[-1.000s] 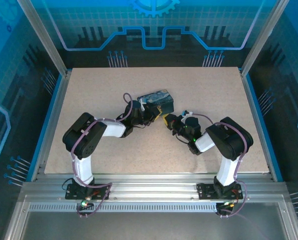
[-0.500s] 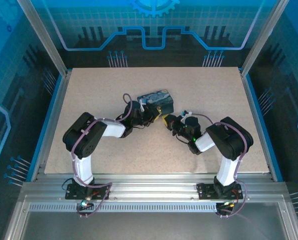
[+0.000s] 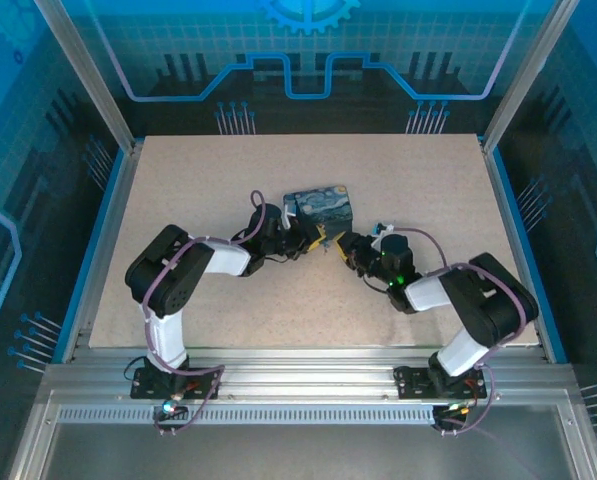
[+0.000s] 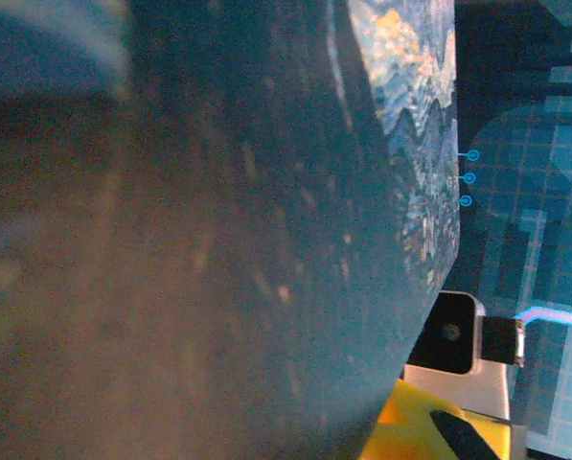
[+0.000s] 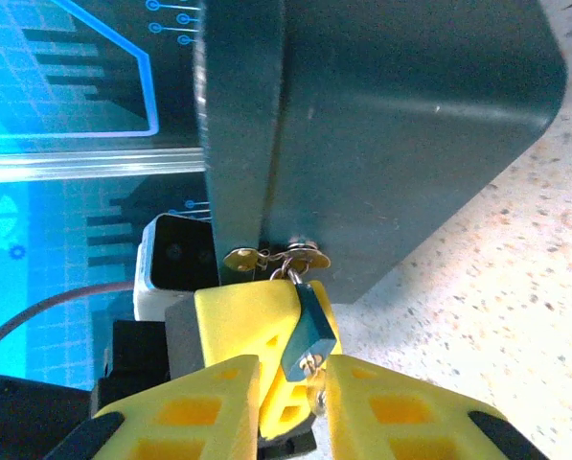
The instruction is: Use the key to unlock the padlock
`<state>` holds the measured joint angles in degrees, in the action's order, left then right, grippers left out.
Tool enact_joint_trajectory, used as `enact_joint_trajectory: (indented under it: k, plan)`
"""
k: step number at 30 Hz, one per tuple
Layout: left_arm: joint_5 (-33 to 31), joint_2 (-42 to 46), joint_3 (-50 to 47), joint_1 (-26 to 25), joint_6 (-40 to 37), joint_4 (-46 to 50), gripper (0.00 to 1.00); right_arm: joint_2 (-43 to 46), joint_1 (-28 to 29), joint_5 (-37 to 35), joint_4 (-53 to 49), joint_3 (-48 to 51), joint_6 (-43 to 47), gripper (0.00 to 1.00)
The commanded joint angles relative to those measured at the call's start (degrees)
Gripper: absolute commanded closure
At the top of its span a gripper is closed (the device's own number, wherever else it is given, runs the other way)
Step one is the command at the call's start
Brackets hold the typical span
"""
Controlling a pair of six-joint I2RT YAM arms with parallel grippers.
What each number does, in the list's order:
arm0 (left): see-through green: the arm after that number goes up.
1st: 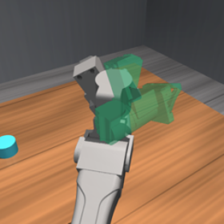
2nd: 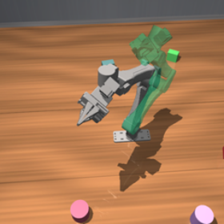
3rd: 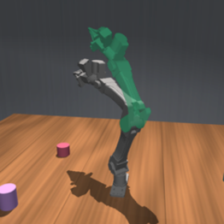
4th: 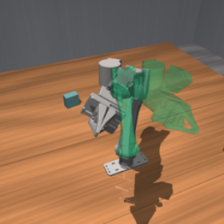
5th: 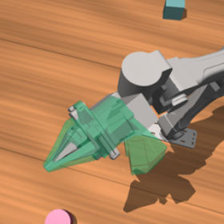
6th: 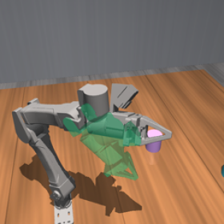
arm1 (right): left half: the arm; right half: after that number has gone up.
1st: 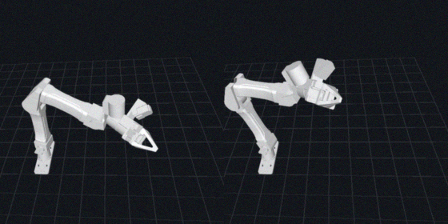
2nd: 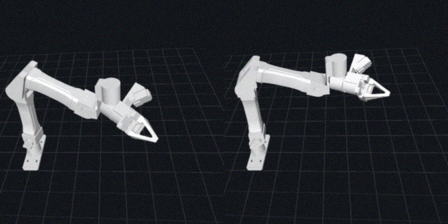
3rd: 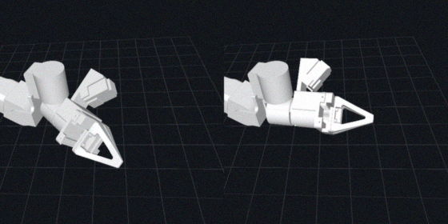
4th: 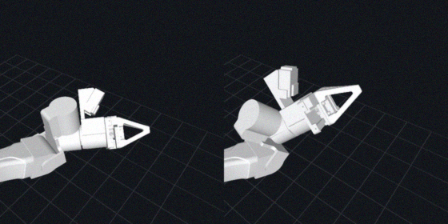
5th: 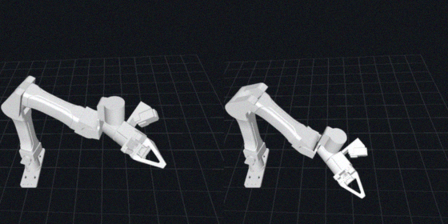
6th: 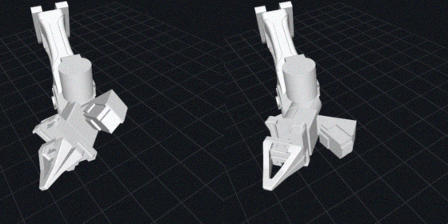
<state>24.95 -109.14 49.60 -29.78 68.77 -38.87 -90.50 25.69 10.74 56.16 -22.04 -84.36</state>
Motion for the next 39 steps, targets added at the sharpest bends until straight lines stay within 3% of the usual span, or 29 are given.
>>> enact_joint_trajectory:
  k: [1, 9, 18, 27, 39]
  plan:
    - [1.6, 2.4, -0.5, 0.2, -1.7, 1.8, 1.00, 5.2, -1.2, 0.5, -12.3, 0.5, 7.0, 0.74]
    - [0.0, 5.7, 1.1, -0.4, -3.9, 8.8, 1.00, 17.7, -0.9, -1.9, -43.3, -5.5, 23.4, 0.74]
    - [-0.1, 5.8, 2.0, -0.9, -2.7, 10.4, 1.00, 17.0, 2.4, -4.9, -63.8, -17.5, 39.6, 0.73]
    - [-0.1, 6.2, 2.6, -1.0, -3.0, 11.4, 1.00, 9.5, 9.1, -11.3, -71.1, -28.0, 49.8, 0.61]
    - [0.3, 6.6, 2.8, -0.9, -2.9, 11.7, 1.00, 1.0, 12.2, -15.6, -74.0, -36.4, 57.3, 0.60]
